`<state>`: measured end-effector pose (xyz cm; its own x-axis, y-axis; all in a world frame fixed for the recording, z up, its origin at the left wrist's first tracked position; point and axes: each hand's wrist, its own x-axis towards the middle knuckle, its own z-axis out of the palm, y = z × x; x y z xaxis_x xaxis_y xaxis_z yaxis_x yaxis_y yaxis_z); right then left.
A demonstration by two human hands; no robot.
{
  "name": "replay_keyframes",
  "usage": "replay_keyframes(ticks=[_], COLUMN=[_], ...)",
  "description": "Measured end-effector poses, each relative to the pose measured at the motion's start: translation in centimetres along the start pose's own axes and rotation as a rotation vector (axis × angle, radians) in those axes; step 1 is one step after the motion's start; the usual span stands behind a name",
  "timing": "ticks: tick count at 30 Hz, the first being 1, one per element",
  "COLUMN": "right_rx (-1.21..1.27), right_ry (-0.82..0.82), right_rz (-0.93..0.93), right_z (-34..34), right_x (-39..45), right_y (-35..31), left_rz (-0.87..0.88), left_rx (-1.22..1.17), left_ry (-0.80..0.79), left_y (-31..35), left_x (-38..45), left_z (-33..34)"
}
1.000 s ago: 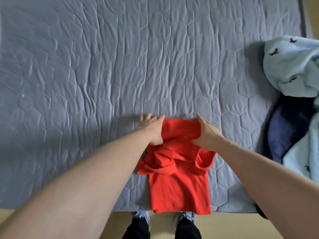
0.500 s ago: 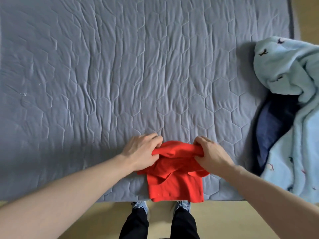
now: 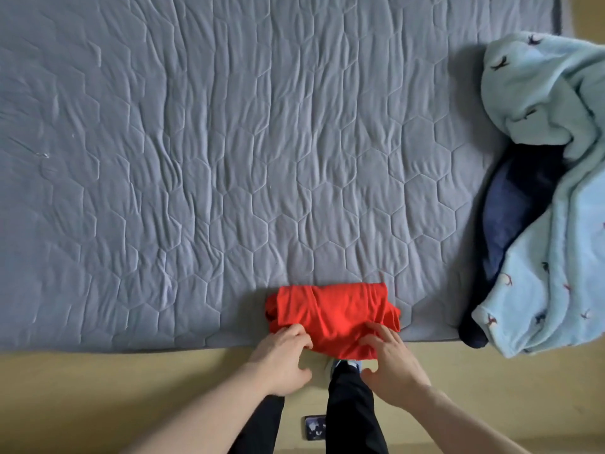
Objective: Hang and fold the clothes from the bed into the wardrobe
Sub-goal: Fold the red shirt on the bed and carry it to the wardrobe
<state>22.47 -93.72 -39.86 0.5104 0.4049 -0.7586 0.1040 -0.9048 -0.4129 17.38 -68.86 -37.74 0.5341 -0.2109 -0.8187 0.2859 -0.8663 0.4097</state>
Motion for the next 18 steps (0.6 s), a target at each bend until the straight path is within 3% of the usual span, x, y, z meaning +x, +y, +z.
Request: replay_keyframes(ticks=[3, 5, 7, 10, 14, 18], right_rx=[0.27, 0.357, 0.425, 0.613, 0.729, 0.767], right_ry=[0.328, 0.504, 0.583, 0.51, 0.269, 0.202], right_rz=[0.111, 0.213, 0.351, 0.595, 0.583, 0.57], right_z=[0.9, 0.9, 0.9, 1.9, 2.8, 0.7], right_x=[0.7, 1.0, 0.9, 0.9, 1.6, 2.9], right_y=[-1.1, -2.0, -2.7, -2.9, -1.8, -1.2], left_rz=[-0.099, -0.075, -0.006, 0.077, 0.051, 0.031], left_rx=[-0.179, -0.121, 0.001, 0.139, 0.265, 0.219], left_ry=[0.337, 0.532, 0.588, 0.393, -0.003, -0.044], left_y=[0.2, 0.3, 0.5, 1.1, 1.7, 1.5], left_x=[0.8, 1.8, 3.1, 5.3, 8.2, 9.2], left_z=[-0.4, -1.4, -2.8, -5.1, -6.4, -7.0])
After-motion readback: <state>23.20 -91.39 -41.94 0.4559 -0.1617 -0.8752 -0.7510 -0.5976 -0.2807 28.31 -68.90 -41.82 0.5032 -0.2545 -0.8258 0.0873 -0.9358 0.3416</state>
